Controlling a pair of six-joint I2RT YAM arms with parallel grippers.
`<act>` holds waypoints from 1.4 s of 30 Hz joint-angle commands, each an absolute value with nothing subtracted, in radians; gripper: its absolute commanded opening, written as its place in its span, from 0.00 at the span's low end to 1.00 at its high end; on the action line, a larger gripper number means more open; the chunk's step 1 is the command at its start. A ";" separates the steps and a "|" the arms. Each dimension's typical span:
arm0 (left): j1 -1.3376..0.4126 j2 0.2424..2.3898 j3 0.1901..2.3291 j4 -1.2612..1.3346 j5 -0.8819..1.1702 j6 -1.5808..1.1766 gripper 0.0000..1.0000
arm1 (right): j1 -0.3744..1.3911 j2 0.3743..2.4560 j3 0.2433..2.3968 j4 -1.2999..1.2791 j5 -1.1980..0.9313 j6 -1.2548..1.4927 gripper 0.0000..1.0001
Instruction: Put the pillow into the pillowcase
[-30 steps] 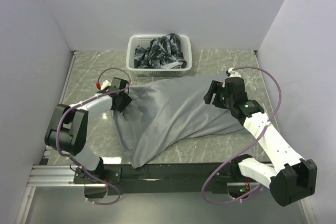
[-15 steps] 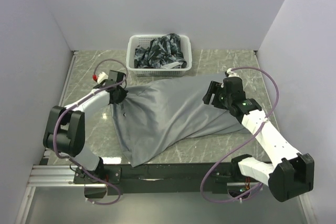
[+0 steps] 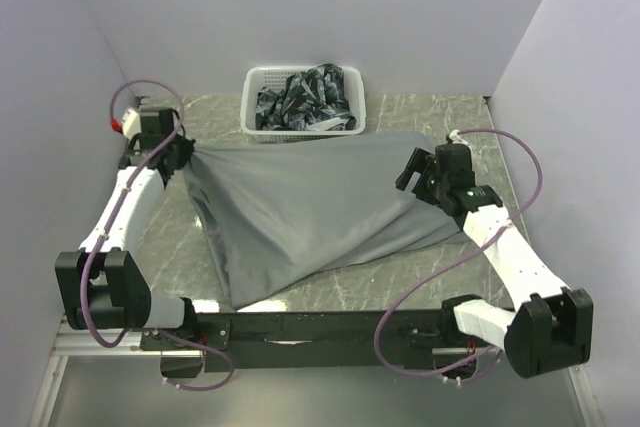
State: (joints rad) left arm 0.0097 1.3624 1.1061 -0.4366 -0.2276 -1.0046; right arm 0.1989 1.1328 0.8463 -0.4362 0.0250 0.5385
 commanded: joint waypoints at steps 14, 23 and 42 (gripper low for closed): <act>0.238 1.408 1.310 -0.476 -0.150 -0.943 0.01 | -0.067 0.830 0.468 -0.356 -0.116 0.758 0.96; 0.249 1.371 1.276 -0.451 -0.097 -0.954 0.01 | -0.268 1.018 0.511 -0.150 -0.281 0.805 0.96; 0.241 1.330 1.278 -0.419 -0.012 -0.940 0.01 | 0.086 1.618 1.071 -0.225 -0.057 0.514 0.86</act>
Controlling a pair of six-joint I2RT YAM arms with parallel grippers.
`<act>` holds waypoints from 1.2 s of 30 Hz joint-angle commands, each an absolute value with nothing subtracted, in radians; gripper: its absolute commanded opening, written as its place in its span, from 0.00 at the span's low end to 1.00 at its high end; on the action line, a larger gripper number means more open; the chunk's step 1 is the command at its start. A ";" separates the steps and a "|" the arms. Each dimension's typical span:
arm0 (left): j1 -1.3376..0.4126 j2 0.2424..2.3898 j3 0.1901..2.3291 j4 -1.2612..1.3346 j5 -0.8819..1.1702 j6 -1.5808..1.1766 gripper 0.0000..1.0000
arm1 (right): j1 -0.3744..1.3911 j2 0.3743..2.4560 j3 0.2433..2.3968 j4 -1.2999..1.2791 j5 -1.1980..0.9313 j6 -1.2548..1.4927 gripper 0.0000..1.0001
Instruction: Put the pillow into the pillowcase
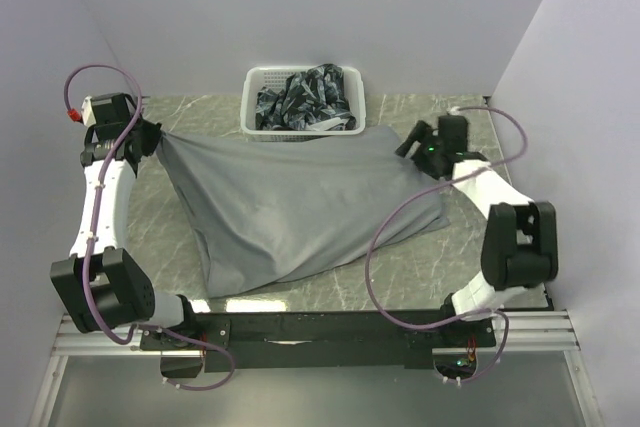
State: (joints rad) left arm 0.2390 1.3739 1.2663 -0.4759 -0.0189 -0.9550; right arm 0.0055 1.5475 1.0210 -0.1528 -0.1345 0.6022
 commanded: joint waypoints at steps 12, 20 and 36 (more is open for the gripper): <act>0.236 1.201 1.344 -0.477 -0.034 -0.879 0.01 | 0.068 1.261 1.234 -0.572 0.161 0.428 0.00; 0.230 1.184 1.423 -0.503 0.029 -0.865 0.01 | 0.173 1.244 1.428 -0.753 0.222 0.440 0.00; 0.201 1.361 1.385 -0.497 -0.075 -0.824 0.11 | 0.321 1.192 0.973 -0.457 0.203 0.575 0.95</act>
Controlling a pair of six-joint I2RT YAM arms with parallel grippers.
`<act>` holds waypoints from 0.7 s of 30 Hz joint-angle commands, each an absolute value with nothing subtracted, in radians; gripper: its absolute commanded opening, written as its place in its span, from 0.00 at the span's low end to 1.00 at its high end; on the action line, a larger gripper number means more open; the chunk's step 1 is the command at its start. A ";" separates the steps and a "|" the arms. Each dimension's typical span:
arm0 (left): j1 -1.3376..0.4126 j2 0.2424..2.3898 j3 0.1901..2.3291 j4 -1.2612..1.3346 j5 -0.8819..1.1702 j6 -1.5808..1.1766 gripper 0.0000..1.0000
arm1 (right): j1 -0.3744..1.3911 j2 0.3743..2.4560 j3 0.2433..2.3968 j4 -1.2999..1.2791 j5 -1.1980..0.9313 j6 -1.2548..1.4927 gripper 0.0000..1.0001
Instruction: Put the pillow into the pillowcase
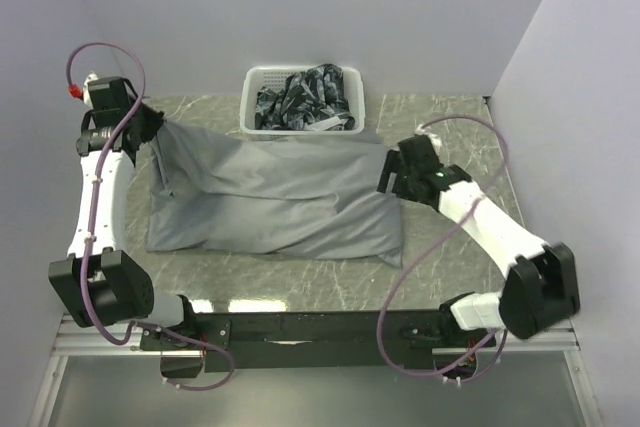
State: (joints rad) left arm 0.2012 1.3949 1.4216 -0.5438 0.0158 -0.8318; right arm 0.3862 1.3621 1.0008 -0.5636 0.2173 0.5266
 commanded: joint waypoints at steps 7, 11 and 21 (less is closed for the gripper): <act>0.210 1.336 1.322 -0.486 -0.186 -0.825 0.33 | 0.236 1.046 0.593 -0.194 -0.050 0.701 0.90; 0.209 1.316 1.258 -0.446 -0.155 -0.827 0.52 | 0.271 0.996 0.450 -0.074 -0.092 0.788 0.83; 0.017 1.174 1.071 -0.414 -0.182 -0.808 0.89 | 0.337 1.169 0.509 0.008 -0.131 0.767 0.13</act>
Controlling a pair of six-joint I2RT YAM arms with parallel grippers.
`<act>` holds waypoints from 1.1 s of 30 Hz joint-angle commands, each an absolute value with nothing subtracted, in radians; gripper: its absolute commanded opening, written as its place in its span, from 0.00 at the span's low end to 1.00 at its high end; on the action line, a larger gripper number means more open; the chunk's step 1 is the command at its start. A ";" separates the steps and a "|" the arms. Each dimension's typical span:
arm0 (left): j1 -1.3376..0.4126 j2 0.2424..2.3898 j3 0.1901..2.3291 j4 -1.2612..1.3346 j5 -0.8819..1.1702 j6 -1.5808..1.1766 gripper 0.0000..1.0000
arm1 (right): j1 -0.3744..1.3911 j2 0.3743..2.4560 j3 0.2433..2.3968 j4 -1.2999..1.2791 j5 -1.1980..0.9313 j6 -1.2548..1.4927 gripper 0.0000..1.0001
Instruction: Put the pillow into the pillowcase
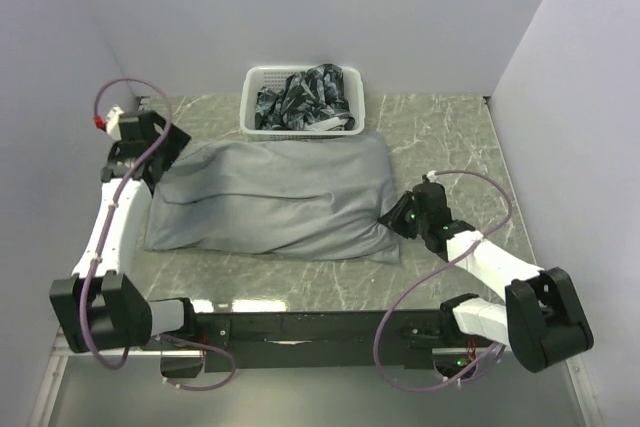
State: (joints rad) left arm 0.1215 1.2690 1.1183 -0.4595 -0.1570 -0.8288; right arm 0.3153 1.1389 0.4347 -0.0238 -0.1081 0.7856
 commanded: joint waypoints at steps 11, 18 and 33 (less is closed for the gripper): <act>-0.494 1.107 0.851 -0.410 -0.274 -0.887 0.70 | 0.138 0.991 0.966 -0.595 0.204 0.479 0.07; -0.753 1.218 0.838 -0.399 -0.339 -0.905 0.73 | 0.163 0.977 0.816 -0.505 0.115 0.489 0.85; -0.613 1.247 0.692 -0.350 -0.350 -0.930 0.01 | 0.166 0.847 0.597 -0.464 -0.156 0.609 1.00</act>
